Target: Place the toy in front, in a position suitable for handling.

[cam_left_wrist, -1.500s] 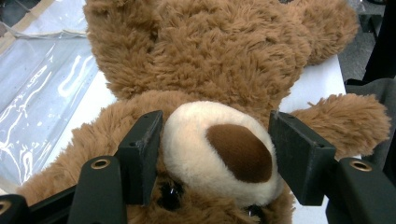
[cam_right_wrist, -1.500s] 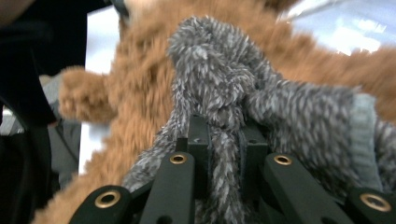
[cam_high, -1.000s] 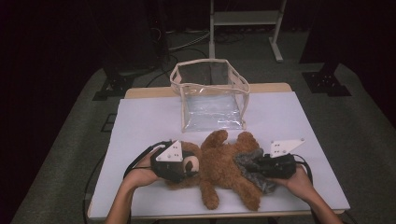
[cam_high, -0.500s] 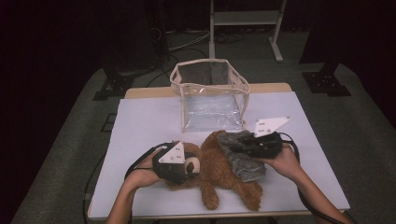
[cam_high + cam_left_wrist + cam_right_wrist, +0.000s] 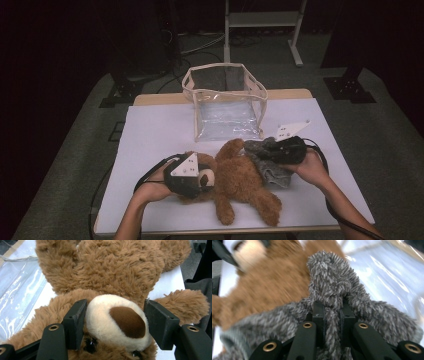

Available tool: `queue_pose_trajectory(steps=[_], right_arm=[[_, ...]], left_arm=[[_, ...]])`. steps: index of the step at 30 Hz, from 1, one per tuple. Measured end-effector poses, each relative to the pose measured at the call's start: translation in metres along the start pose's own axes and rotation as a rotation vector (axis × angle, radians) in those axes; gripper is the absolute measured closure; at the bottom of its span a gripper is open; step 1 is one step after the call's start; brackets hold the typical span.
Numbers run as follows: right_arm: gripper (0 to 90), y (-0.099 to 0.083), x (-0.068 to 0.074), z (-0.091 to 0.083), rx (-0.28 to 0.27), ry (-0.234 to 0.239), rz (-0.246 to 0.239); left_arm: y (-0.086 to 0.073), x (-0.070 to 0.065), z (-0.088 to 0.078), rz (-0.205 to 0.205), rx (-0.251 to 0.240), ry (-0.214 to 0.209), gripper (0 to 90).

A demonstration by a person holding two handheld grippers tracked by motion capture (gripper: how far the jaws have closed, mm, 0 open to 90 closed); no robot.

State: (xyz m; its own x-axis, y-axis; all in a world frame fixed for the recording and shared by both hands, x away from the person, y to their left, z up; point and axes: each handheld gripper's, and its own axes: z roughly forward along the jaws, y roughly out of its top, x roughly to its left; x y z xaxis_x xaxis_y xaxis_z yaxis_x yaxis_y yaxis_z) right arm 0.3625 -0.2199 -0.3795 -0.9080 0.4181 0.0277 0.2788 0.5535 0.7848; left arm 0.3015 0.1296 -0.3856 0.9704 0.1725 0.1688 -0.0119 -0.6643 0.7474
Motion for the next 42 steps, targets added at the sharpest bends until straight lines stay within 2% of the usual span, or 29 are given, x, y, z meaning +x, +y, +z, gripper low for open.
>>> queue_pose_trajectory(steps=[3, 7, 9, 11, 14, 17, 18, 20, 23, 25, 29, 30, 31, 32, 36, 39, 42], right_arm=[[78.7, 0.000, -0.003, -0.004, -0.013, 0.001, 0.011], [78.6, 0.018, 0.001, 0.003, -0.024, 0.013, -0.031], [78.6, 0.020, 0.000, 0.007, -0.018, 0.017, -0.029], [78.7, 0.016, -0.005, 0.009, -0.006, 0.005, -0.017], [78.7, -0.002, -0.017, 0.005, 0.010, -0.023, 0.036], [78.7, -0.017, -0.026, -0.006, -0.010, -0.037, 0.088], [78.7, -0.017, -0.025, -0.009, -0.020, -0.034, 0.092], [78.6, -0.012, -0.021, -0.016, -0.051, -0.031, 0.080], [78.7, 0.007, -0.002, -0.022, -0.098, 0.004, 0.014], [78.6, 0.018, 0.012, -0.019, -0.109, 0.034, -0.026], [78.6, 0.034, 0.043, 0.003, -0.093, 0.122, -0.108], [78.6, 0.035, 0.051, 0.011, -0.061, 0.131, -0.140], [78.6, 0.034, 0.055, 0.017, -0.042, 0.120, -0.165], [78.6, 0.032, 0.055, 0.019, -0.045, 0.121, -0.161], [78.8, 0.018, 0.040, 0.014, -0.065, 0.134, -0.071], [78.8, 0.007, 0.035, 0.010, -0.070, 0.128, -0.050], [78.8, -0.003, 0.029, 0.006, -0.079, 0.111, -0.036]], left_arm=[[0.000, 0.000, 0.001, 0.002, 0.002, -0.004, 36.5], [0.000, 0.000, 0.000, 0.010, 0.008, -0.002, 36.6], [-0.001, 0.000, 0.000, 0.009, 0.004, -0.002, 36.6], [-0.001, 0.000, 0.000, 0.008, 0.001, 0.000, 36.6], [0.000, -0.001, 0.001, 0.008, 0.000, 0.003, 36.7], [0.000, 0.000, 0.003, 0.009, 0.004, 0.005, 37.3], [0.000, 0.000, 0.004, 0.002, 0.000, 0.003, 37.5], [0.001, 0.000, 0.006, 0.005, 0.004, 0.001, 37.8], [0.004, 0.000, 0.009, 0.009, 0.011, 0.004, 38.1], [0.005, 0.000, 0.011, 0.014, 0.016, 0.006, 38.1], [0.005, 0.000, 0.010, 0.013, 0.014, 0.009, 38.0], [0.005, 0.000, 0.008, 0.013, 0.013, 0.012, 37.7], [0.005, 0.000, 0.006, 0.015, 0.014, 0.015, 37.3], [0.005, 0.001, 0.003, 0.020, 0.009, 0.024, 36.9], [0.002, 0.003, -0.013, 0.021, -0.025, 0.027, 36.3], [-0.005, 0.004, -0.025, 0.027, -0.040, 0.028, 36.0], [-0.016, 0.007, -0.040, 0.024, -0.045, 0.067, 35.2]])
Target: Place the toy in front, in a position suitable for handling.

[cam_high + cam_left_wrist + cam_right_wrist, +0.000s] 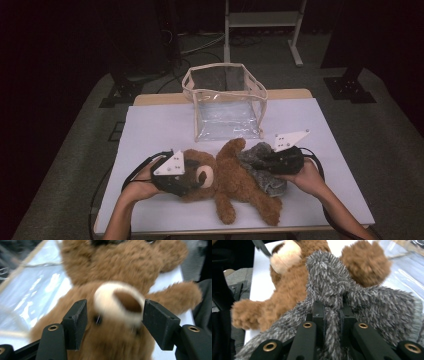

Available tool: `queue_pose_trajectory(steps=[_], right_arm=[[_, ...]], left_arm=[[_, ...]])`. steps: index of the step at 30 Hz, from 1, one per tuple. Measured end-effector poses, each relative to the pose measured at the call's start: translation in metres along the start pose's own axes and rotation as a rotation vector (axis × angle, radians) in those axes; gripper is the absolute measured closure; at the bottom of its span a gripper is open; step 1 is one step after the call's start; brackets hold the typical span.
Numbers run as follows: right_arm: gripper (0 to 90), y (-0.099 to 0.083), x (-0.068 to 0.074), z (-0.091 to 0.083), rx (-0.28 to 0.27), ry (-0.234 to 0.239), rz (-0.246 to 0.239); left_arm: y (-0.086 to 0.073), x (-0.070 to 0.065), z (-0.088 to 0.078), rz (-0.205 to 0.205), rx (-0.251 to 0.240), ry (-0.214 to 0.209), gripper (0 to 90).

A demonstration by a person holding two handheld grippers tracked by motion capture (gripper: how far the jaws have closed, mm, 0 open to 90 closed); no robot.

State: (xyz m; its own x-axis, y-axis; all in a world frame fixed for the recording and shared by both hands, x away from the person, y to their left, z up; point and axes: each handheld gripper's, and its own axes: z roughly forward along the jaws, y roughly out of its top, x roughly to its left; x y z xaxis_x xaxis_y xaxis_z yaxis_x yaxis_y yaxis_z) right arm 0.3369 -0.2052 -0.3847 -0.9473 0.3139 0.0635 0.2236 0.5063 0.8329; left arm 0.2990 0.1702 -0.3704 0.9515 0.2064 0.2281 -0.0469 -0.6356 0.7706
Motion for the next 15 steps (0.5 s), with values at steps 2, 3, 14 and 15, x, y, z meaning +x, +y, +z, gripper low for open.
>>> queue_pose_trajectory(steps=[2, 3, 14, 15], right_arm=[[78.8, -0.008, -0.004, -0.004, -0.003, -0.013, 0.011], [78.8, -0.011, -0.005, -0.006, 0.000, -0.018, 0.018], [78.7, 0.006, 0.030, -0.018, -0.043, -0.006, -0.073], [78.7, 0.008, 0.035, -0.015, -0.040, 0.008, -0.084]], left_arm=[[-0.011, 0.004, -0.009, -0.024, -0.015, 0.000, 35.0], [-0.017, 0.005, -0.009, -0.032, -0.003, 0.002, 35.0], [-0.019, 0.003, 0.033, -0.064, -0.025, -0.094, 39.6], [-0.017, 0.002, 0.037, -0.060, -0.024, -0.098, 39.7]])
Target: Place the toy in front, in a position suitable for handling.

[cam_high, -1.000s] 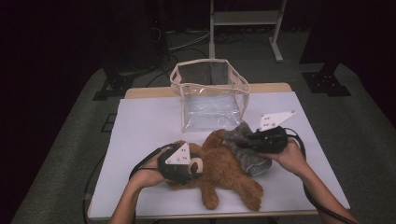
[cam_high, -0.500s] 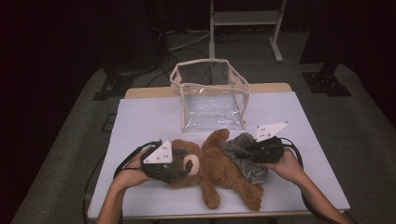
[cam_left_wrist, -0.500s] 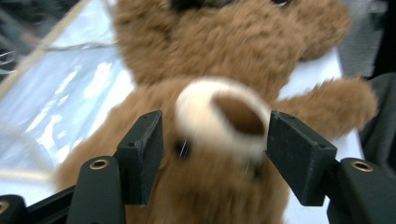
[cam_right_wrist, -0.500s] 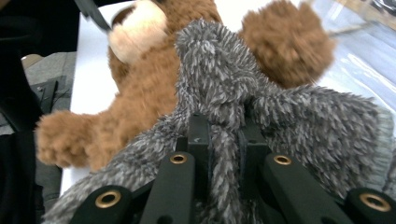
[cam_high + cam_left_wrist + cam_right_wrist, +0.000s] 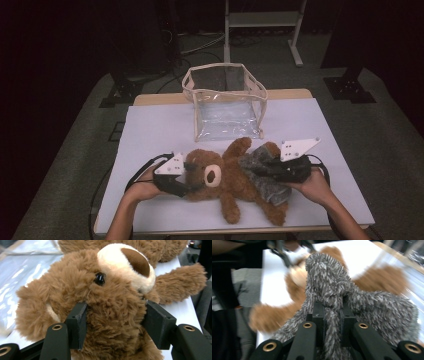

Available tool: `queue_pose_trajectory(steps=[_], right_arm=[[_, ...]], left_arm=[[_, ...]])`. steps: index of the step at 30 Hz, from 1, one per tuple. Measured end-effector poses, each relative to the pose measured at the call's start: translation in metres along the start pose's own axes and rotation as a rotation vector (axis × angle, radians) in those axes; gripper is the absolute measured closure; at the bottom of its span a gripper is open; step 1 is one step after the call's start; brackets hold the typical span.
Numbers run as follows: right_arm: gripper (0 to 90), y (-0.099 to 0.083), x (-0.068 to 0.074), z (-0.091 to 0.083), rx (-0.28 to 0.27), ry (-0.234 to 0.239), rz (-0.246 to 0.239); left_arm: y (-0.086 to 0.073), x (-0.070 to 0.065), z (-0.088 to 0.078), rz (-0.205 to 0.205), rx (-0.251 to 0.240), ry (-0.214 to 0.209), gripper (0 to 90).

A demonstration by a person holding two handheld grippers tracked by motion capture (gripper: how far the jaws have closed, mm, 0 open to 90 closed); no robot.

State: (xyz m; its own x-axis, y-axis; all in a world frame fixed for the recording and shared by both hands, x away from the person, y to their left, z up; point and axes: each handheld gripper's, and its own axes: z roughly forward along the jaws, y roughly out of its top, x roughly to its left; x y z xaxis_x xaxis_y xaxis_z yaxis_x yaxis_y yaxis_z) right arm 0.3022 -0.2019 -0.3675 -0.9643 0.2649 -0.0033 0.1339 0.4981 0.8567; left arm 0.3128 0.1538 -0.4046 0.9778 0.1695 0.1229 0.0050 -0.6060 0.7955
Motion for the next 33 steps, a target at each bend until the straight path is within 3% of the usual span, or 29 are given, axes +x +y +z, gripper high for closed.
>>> queue_pose_trajectory(steps=[3, 5, 8, 11, 14, 16, 19, 23, 26, 29, 33], right_arm=[[78.7, 0.000, 0.010, 0.009, 0.017, 0.013, -0.036], [78.8, -0.006, 0.010, 0.010, 0.023, 0.008, -0.034], [79.0, -0.017, 0.005, 0.000, 0.033, -0.019, -0.033], [79.1, -0.027, 0.002, -0.015, 0.036, -0.049, -0.003], [79.0, -0.021, 0.006, -0.019, 0.046, -0.074, -0.012], [79.0, -0.013, 0.011, -0.017, 0.035, -0.071, -0.025], [78.9, -0.001, 0.023, 0.000, 0.050, -0.039, -0.075], [78.9, -0.007, 0.027, 0.016, 0.101, -0.045, -0.097], [79.2, -0.020, 0.024, 0.004, 0.078, -0.050, -0.076], [79.3, -0.030, 0.024, -0.011, 0.090, -0.080, -0.075], [79.2, -0.028, 0.024, -0.014, 0.098, -0.114, -0.075]], left_arm=[[0.010, -0.002, 0.010, 0.014, 0.009, 0.004, 39.7], [0.015, -0.004, 0.013, 0.022, 0.016, 0.003, 39.6], [0.018, -0.006, 0.014, 0.014, -0.006, -0.016, 40.6], [0.022, -0.008, 0.018, 0.018, -0.020, -0.028, 41.8], [0.024, -0.008, 0.026, 0.018, 0.002, -0.017, 41.1], [0.024, -0.008, 0.028, 0.015, -0.006, -0.021, 40.8], [0.025, -0.008, 0.029, 0.022, 0.001, -0.016, 40.5], [0.024, -0.008, 0.025, 0.028, 0.021, 0.003, 40.0], [0.025, -0.008, 0.023, 0.026, 0.015, 0.013, 39.9], [0.028, -0.009, 0.024, 0.027, 0.017, 0.012, 40.0], [0.032, -0.009, 0.029, 0.023, 0.032, 0.017, 40.2]])
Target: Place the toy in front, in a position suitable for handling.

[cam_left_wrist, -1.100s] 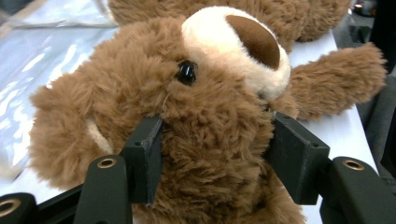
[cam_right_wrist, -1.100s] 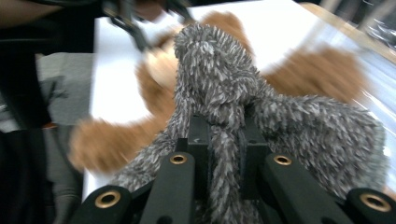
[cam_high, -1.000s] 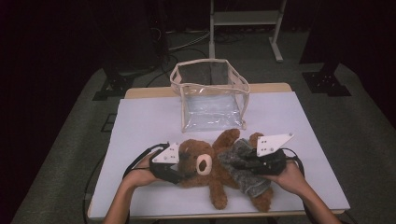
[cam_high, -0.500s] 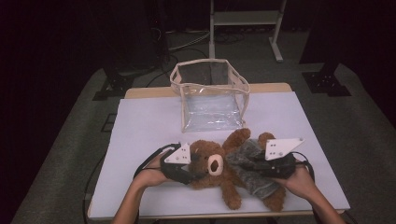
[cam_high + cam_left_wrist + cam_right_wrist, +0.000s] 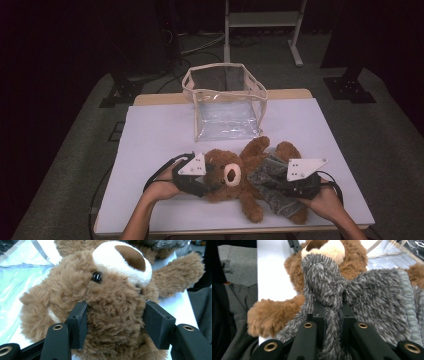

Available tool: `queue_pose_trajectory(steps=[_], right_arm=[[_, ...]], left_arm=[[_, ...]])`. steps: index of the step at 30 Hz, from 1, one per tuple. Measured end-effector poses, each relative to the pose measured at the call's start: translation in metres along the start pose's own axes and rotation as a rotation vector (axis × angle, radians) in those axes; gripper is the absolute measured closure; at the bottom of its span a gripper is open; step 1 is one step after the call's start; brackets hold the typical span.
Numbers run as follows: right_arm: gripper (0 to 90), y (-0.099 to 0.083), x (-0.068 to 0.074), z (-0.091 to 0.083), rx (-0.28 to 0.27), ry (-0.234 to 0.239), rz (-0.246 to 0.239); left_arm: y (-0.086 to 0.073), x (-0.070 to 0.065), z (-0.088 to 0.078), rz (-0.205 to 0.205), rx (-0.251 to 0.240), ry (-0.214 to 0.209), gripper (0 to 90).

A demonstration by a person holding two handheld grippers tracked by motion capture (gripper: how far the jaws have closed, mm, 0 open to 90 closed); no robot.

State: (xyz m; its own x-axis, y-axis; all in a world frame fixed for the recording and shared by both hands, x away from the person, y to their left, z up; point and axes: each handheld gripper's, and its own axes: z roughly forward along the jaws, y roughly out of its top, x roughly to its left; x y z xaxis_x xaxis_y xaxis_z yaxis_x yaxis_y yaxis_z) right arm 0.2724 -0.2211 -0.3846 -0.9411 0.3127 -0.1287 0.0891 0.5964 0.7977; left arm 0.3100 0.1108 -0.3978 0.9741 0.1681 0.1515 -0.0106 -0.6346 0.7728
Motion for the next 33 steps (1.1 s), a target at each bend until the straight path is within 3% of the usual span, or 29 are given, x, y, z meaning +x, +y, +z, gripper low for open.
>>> queue_pose_trajectory(steps=[7, 10, 15, 20, 23, 27, 29, 33], right_arm=[[78.9, 0.021, 0.003, 0.023, -0.001, 0.017, -0.058], [79.2, 0.013, -0.003, 0.018, -0.002, 0.025, -0.041], [79.3, -0.003, -0.016, -0.001, -0.001, -0.008, -0.037], [79.2, 0.009, -0.031, 0.004, 0.027, -0.001, -0.011], [79.1, 0.025, -0.027, 0.013, 0.023, 0.011, -0.039], [78.7, 0.038, -0.014, 0.031, 0.014, 0.052, -0.083], [78.8, 0.036, -0.010, 0.037, 0.030, 0.046, -0.108], [79.1, 0.021, -0.011, 0.030, 0.030, 0.061, -0.070]], left_arm=[[0.001, 0.005, -0.007, 0.008, 0.008, 0.017, 39.8], [0.002, 0.005, -0.009, 0.016, -0.010, 0.017, 39.8], [0.008, 0.000, -0.005, 0.033, -0.024, -0.004, 39.7], [0.007, 0.001, 0.004, 0.019, 0.014, 0.013, 39.7], [0.004, 0.004, 0.006, -0.004, -0.011, 0.004, 40.5], [0.006, 0.004, 0.005, 0.010, 0.011, 0.021, 40.5], [0.005, 0.004, 0.004, 0.008, 0.024, 0.027, 40.7], [0.004, 0.003, 0.003, 0.006, 0.019, 0.035, 40.8]])
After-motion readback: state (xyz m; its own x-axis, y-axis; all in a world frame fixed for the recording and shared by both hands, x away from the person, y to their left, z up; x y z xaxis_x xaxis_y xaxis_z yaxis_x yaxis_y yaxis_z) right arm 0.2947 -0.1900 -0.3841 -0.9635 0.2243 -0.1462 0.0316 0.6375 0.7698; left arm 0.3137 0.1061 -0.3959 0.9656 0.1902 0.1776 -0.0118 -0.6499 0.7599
